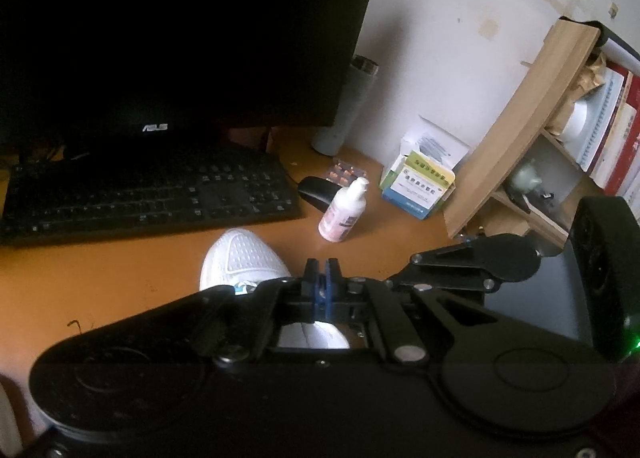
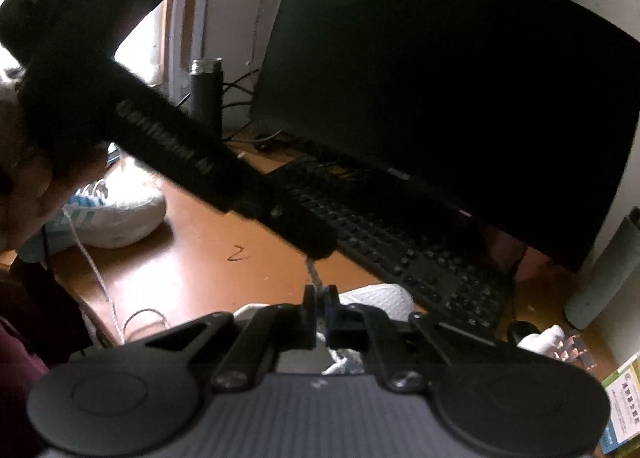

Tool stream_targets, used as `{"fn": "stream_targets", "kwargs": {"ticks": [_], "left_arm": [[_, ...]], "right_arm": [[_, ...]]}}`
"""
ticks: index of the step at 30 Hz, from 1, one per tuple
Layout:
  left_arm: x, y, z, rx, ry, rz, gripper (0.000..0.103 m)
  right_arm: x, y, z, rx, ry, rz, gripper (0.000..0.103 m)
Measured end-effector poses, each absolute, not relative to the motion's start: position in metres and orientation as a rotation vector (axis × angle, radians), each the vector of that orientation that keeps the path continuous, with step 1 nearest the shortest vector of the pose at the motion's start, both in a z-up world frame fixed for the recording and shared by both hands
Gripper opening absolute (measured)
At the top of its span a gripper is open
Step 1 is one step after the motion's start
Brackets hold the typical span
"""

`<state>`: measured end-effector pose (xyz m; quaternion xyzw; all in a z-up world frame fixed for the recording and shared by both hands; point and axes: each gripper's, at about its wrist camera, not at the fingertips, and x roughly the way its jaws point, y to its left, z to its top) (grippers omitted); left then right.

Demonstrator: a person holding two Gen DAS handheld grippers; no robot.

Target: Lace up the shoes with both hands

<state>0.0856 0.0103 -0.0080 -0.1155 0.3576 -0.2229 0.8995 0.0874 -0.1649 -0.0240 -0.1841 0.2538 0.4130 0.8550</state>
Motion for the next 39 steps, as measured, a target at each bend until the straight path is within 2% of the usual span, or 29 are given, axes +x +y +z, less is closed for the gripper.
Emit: {"fn": "stream_targets", "kwargs": {"ticks": [5, 12, 14, 16, 18, 20, 22, 31, 33, 35, 39], "left_arm": [[0.088, 0.013, -0.011, -0.255, 0.755, -0.455, 0.0], [0.088, 0.013, -0.011, -0.253, 0.765, -0.458, 0.0], [0.089, 0.014, -0.012, -0.256, 0.767, -0.453, 0.0], [0.09, 0.015, -0.013, -0.265, 0.781, -0.452, 0.0], [0.09, 0.017, -0.013, -0.265, 0.786, -0.445, 0.004], [0.087, 0.026, -0.011, -0.259, 0.779, -0.419, 0.021], [0.084, 0.032, -0.01, -0.235, 0.772, -0.395, 0.027], [0.065, 0.012, -0.04, 0.055, 0.857, -0.393, 0.027], [0.064, 0.011, -0.044, 0.053, 0.856, -0.398, 0.021], [0.063, 0.01, -0.048, 0.046, 0.858, -0.409, 0.01], [0.068, 0.013, -0.056, 0.028, 0.855, -0.399, 0.01]], "right_arm": [[0.081, -0.16, -0.021, -0.429, 0.511, 0.861, 0.014], [0.08, -0.156, -0.019, -0.452, 0.498, 0.893, 0.013], [0.081, -0.158, -0.019, -0.451, 0.501, 0.899, 0.004], [0.083, -0.159, -0.018, -0.447, 0.506, 0.904, 0.004], [0.085, -0.159, -0.018, -0.44, 0.525, 0.91, 0.003], [0.086, -0.157, -0.02, -0.451, 0.539, 0.905, 0.003], [0.088, -0.157, -0.022, -0.475, 0.554, 0.895, 0.003], [0.108, -0.152, -0.033, -0.558, 0.65, 0.924, 0.003], [0.109, -0.141, -0.035, -0.604, 0.666, 0.951, 0.003], [0.107, -0.134, -0.038, -0.636, 0.688, 0.973, 0.004], [0.103, -0.124, -0.047, -0.711, 0.722, 0.997, 0.004]]}}
